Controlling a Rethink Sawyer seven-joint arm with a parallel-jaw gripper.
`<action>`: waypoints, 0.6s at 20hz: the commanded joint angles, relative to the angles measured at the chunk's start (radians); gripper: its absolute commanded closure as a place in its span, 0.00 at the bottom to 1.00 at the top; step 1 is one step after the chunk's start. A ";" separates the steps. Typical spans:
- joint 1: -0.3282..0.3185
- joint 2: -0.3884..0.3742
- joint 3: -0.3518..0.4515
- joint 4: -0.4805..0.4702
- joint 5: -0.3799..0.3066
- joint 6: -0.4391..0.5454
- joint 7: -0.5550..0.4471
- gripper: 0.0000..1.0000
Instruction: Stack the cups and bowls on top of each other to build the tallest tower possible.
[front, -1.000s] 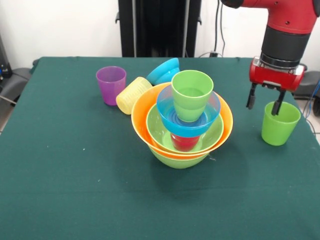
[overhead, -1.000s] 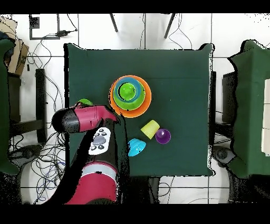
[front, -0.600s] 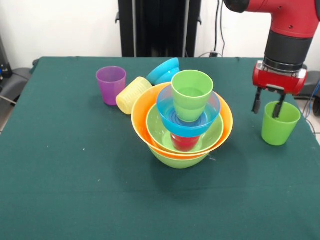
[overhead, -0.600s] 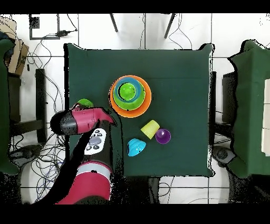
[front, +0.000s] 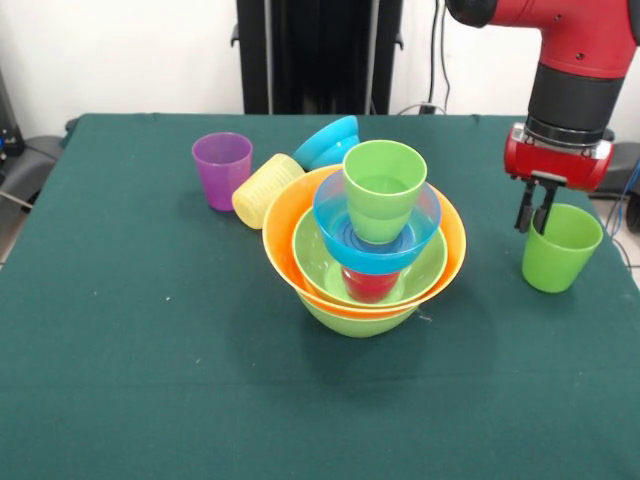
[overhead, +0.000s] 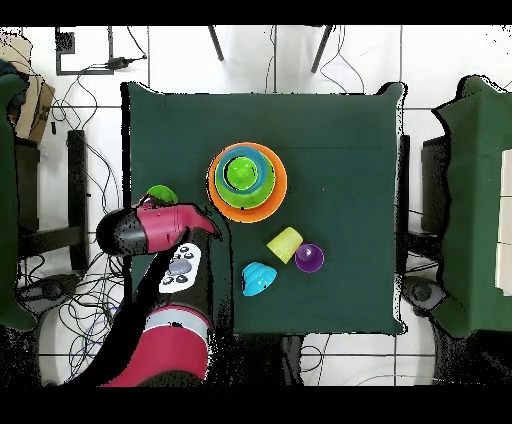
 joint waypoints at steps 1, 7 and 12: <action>0.003 0.021 0.043 -0.021 0.031 -0.027 0.127 1.00; 0.014 -0.029 0.041 0.019 0.044 -0.006 0.138 1.00; 0.005 -0.192 0.054 0.131 0.049 0.064 0.120 1.00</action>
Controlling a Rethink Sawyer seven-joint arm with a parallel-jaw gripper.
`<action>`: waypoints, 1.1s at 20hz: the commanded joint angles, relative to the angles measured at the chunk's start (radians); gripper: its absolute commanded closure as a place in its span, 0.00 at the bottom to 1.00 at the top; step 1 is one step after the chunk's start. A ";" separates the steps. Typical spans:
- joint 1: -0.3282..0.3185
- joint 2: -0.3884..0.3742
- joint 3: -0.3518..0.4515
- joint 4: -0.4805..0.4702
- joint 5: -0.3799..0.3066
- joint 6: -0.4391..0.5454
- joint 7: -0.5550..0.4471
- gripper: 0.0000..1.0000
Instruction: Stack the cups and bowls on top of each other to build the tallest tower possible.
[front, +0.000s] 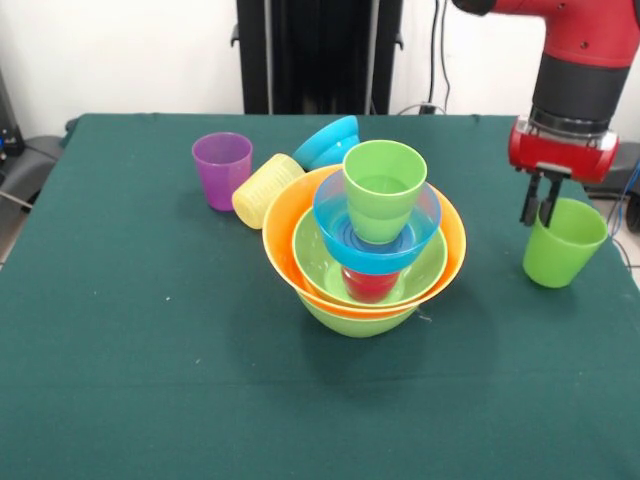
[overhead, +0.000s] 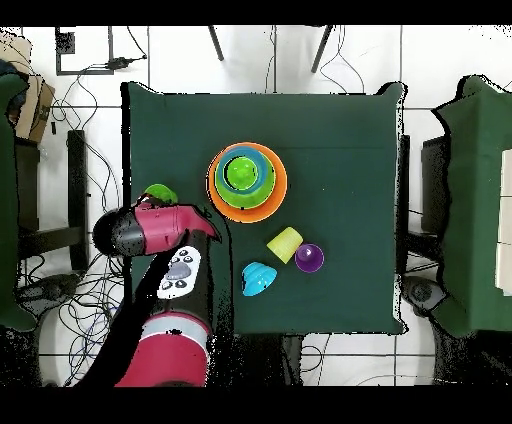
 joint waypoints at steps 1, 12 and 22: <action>-0.002 -0.175 0.061 0.124 0.033 0.070 0.114 1.00; -0.056 -0.406 0.105 0.257 0.061 0.213 0.030 1.00; -0.201 -0.549 0.192 0.342 0.080 0.270 -0.093 1.00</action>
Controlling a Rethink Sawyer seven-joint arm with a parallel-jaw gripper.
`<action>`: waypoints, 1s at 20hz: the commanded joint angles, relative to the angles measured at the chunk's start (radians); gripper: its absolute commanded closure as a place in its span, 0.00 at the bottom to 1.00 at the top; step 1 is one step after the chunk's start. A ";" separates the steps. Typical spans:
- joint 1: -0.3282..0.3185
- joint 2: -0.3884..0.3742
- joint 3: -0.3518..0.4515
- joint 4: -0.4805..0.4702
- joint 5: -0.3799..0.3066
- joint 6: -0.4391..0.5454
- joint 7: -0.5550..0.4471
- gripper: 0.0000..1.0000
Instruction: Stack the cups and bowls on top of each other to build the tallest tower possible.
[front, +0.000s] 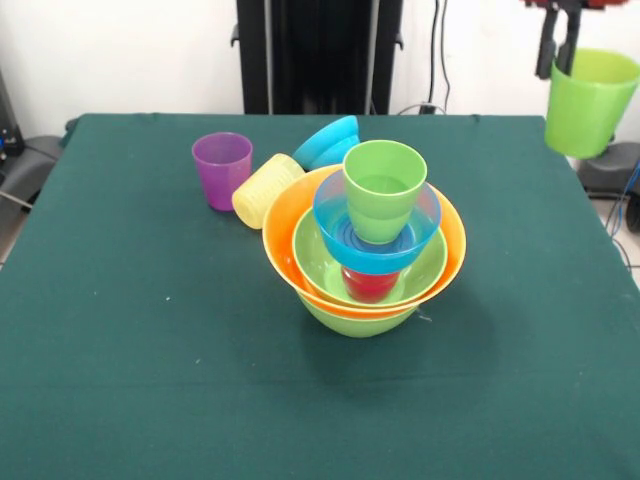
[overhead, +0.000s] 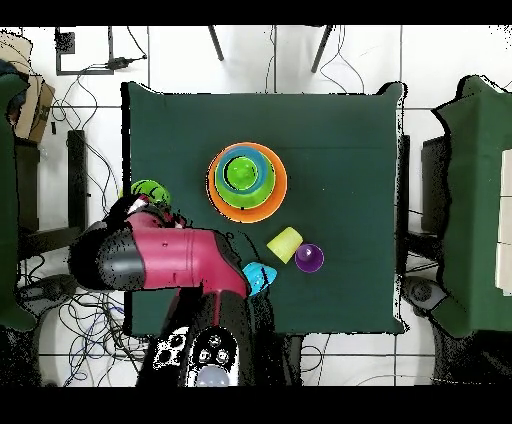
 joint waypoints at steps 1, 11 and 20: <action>-0.097 -0.120 0.148 0.120 0.026 0.135 -0.101 1.00; -0.225 -0.146 0.223 0.069 -0.009 0.258 -0.183 1.00; -0.276 -0.127 0.263 -0.014 -0.055 0.331 -0.204 1.00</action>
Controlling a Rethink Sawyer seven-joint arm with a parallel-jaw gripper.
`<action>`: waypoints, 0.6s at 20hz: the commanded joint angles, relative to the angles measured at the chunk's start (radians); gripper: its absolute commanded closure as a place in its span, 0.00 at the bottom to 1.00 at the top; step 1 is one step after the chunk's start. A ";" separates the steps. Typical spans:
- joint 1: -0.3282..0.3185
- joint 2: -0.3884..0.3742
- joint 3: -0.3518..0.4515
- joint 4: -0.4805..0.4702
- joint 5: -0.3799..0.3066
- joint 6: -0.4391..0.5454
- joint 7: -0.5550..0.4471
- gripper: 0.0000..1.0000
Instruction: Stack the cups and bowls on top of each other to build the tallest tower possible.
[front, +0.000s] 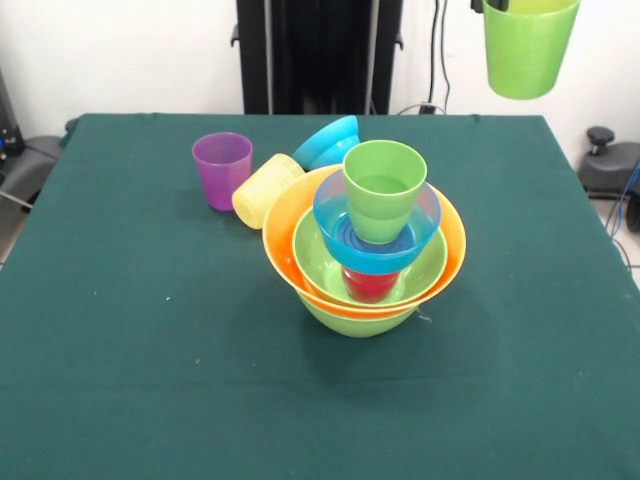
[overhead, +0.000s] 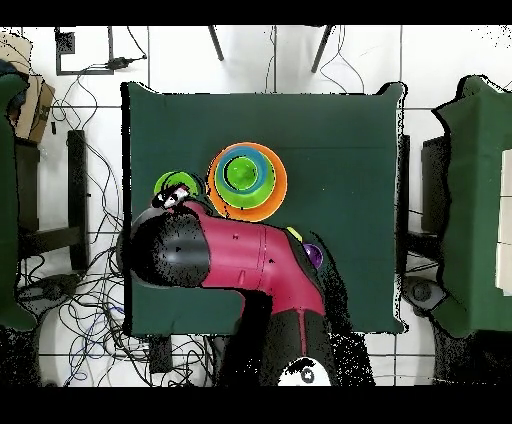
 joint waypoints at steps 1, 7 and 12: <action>-0.038 0.026 0.138 -0.049 -0.075 0.139 -0.202 1.00; -0.054 0.037 0.150 -0.094 -0.100 0.162 -0.200 1.00; -0.091 0.052 0.168 -0.146 -0.133 0.197 -0.246 1.00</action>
